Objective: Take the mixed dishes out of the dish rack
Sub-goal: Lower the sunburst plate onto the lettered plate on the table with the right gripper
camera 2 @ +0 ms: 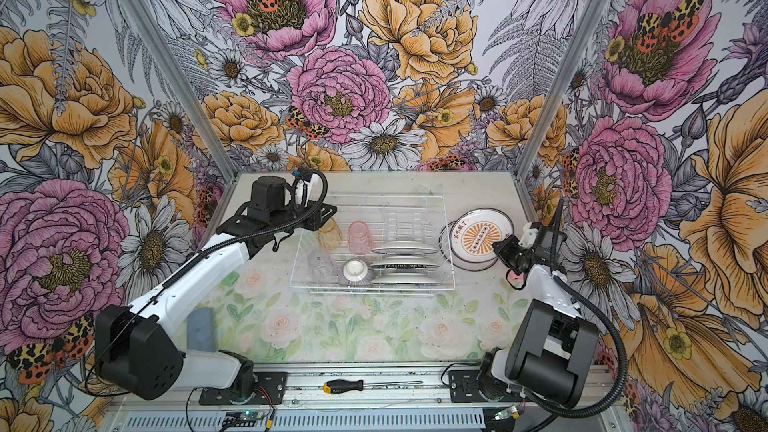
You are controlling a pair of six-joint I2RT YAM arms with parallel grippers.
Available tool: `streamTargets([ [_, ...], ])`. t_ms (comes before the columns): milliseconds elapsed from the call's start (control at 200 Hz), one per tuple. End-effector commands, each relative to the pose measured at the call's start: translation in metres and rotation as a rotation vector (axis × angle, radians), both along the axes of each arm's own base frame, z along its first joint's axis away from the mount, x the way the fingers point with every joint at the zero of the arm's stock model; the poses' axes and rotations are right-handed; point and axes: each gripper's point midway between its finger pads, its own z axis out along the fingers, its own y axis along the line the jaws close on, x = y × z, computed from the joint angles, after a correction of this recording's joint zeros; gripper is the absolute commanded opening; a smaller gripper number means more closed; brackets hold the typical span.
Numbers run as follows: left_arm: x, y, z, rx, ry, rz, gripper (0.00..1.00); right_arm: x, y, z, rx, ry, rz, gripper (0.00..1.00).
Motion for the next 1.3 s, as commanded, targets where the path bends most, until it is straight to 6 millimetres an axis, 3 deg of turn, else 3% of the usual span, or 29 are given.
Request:
streamTargets([
  [0,0.002,-0.006,0.013,-0.015,-0.039,-0.023,0.29,0.008,0.002,-0.001,-0.009,-0.027,0.018,0.00],
  [345,0.002,-0.005,0.009,-0.011,-0.035,-0.023,0.29,0.006,0.005,-0.015,0.002,0.009,0.032,0.00],
  [726,0.001,0.001,0.005,-0.015,-0.031,-0.014,0.29,0.003,0.006,-0.022,0.003,0.028,0.032,0.19],
  [1071,-0.001,0.005,0.003,-0.022,-0.026,-0.013,0.29,0.000,0.004,-0.024,-0.014,0.041,0.029,0.50],
  [1291,-0.001,0.006,0.002,-0.023,-0.024,-0.013,0.29,-0.014,-0.004,-0.031,-0.135,0.130,0.026,0.55],
])
